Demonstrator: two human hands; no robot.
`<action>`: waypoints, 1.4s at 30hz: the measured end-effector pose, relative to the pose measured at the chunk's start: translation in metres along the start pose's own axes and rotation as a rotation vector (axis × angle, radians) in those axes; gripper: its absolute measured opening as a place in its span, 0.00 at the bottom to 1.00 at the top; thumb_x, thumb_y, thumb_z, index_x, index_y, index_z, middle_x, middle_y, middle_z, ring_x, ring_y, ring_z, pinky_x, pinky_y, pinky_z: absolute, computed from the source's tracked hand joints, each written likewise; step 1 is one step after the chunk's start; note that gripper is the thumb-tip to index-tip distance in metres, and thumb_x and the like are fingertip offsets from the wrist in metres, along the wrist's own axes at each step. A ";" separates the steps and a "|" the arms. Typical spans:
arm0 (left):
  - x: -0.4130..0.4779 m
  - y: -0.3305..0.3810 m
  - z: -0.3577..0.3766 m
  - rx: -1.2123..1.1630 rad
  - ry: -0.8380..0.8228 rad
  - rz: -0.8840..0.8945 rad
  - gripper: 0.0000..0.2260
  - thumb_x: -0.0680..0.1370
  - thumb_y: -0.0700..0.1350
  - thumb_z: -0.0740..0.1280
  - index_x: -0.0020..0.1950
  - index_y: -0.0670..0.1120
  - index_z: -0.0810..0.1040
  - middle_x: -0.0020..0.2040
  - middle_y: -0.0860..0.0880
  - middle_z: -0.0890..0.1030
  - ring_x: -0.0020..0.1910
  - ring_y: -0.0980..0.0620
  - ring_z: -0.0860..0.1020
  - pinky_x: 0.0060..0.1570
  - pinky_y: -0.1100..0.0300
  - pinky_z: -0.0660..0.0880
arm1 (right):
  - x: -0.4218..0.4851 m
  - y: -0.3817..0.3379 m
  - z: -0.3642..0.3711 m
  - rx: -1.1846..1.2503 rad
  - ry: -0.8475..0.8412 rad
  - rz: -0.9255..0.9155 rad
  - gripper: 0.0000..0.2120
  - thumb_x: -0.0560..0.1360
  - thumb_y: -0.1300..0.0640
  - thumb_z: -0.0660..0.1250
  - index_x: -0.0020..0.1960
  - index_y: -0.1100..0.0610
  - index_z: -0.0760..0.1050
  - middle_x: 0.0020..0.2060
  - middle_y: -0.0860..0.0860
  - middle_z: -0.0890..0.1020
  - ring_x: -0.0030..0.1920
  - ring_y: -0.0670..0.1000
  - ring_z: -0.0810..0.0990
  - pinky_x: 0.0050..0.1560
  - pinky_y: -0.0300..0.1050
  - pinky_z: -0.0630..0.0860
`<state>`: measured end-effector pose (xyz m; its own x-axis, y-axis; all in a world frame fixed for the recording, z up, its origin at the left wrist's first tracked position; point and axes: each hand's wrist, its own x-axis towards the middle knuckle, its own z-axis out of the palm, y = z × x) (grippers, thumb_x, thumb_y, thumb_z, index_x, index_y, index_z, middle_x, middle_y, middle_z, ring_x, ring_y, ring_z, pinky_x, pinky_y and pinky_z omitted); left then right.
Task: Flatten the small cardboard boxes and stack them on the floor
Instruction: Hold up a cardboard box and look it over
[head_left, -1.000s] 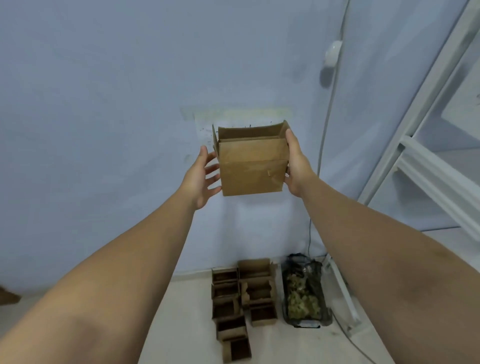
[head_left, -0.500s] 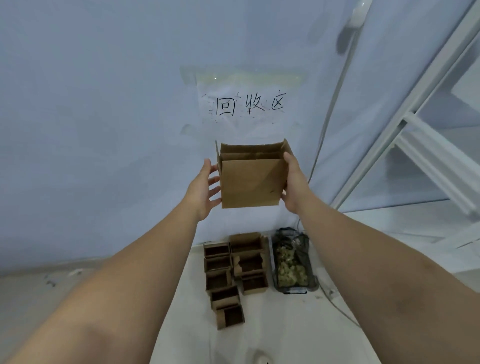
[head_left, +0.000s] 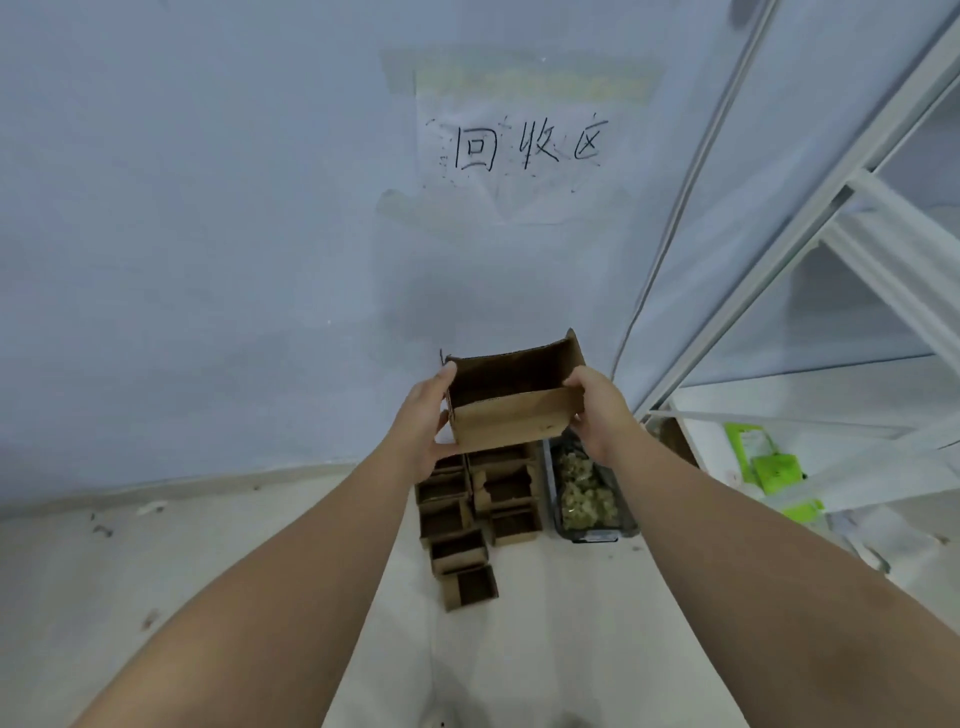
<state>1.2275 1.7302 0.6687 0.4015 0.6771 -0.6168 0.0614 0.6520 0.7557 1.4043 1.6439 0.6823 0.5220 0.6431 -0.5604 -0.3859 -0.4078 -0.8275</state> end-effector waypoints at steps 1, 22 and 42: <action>0.004 -0.010 0.002 0.016 0.015 -0.004 0.20 0.77 0.57 0.65 0.66 0.51 0.68 0.66 0.49 0.72 0.62 0.47 0.71 0.56 0.44 0.74 | 0.004 0.009 -0.004 -0.026 -0.020 0.010 0.03 0.73 0.59 0.61 0.41 0.53 0.69 0.37 0.49 0.70 0.39 0.49 0.69 0.38 0.41 0.67; 0.185 -0.415 0.029 0.594 0.260 -0.128 0.07 0.79 0.40 0.61 0.56 0.44 0.76 0.49 0.45 0.79 0.49 0.44 0.78 0.53 0.47 0.77 | 0.183 0.399 -0.169 -0.694 0.158 0.161 0.15 0.82 0.56 0.54 0.64 0.55 0.73 0.55 0.55 0.79 0.52 0.56 0.75 0.50 0.45 0.69; 0.384 -0.642 -0.007 0.858 0.229 -0.027 0.13 0.82 0.41 0.56 0.65 0.43 0.72 0.58 0.42 0.78 0.57 0.43 0.76 0.54 0.56 0.72 | 0.373 0.627 -0.191 -1.024 0.118 0.110 0.11 0.80 0.60 0.55 0.58 0.60 0.72 0.49 0.57 0.78 0.43 0.54 0.72 0.43 0.43 0.67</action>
<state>1.3363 1.5739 -0.0550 0.2029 0.7769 -0.5961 0.7687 0.2507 0.5884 1.5025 1.5038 -0.0526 0.6155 0.5238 -0.5889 0.3671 -0.8517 -0.3739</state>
